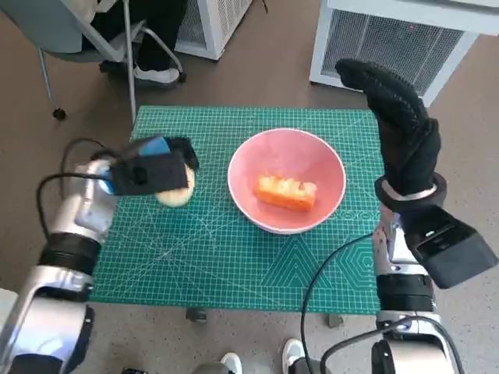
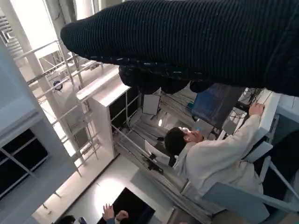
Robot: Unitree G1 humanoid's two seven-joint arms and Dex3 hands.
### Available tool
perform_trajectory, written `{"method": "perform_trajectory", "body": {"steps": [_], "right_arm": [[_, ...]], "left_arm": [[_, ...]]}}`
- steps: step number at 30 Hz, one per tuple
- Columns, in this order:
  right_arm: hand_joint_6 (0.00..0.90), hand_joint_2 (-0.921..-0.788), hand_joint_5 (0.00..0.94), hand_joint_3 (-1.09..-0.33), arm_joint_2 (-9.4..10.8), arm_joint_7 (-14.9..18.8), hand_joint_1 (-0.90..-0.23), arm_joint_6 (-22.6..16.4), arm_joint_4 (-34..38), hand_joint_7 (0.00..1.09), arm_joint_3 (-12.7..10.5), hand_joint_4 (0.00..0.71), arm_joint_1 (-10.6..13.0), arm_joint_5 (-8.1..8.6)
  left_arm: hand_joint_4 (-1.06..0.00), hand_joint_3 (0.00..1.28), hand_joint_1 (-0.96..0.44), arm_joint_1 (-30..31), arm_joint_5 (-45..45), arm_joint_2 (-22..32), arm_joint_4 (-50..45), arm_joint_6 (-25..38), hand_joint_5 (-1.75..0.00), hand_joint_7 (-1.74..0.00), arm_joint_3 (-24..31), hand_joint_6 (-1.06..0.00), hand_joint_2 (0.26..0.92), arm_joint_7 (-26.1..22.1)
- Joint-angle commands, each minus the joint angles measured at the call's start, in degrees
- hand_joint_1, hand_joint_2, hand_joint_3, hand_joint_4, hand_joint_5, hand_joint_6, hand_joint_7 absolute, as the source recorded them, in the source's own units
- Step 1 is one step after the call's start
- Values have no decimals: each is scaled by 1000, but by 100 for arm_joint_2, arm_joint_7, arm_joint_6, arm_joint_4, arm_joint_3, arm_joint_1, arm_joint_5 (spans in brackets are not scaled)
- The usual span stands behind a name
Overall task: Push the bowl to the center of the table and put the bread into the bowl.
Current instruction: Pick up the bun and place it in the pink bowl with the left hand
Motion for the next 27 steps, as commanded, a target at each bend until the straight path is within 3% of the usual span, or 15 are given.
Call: {"method": "perform_trajectory", "body": {"steps": [1, 14, 27], "right_arm": [[-1, -921, 453, -883, 12, 0, -506, 57, -11, 513, 12, -1, 152, -31], [-1, -921, 455, -879, 15, -65, -514, 73, -11, 514, -1, -1, 171, -85], [-1, -921, 451, -890, -24, -317, -514, 48, -127, 518, -19, -1, 234, -354]], "left_arm": [[-662, 77, 0, 54, -315, 94, -843, -59, -1118, -1236, 326, -629, 920, 18], [-662, 74, 0, -150, -572, -158, -1877, -118, -1123, -1227, 455, -636, 920, 15], [-674, 70, 0, -792, -280, -888, -1259, -421, -1107, -1234, -129, -633, 920, 163]]}}
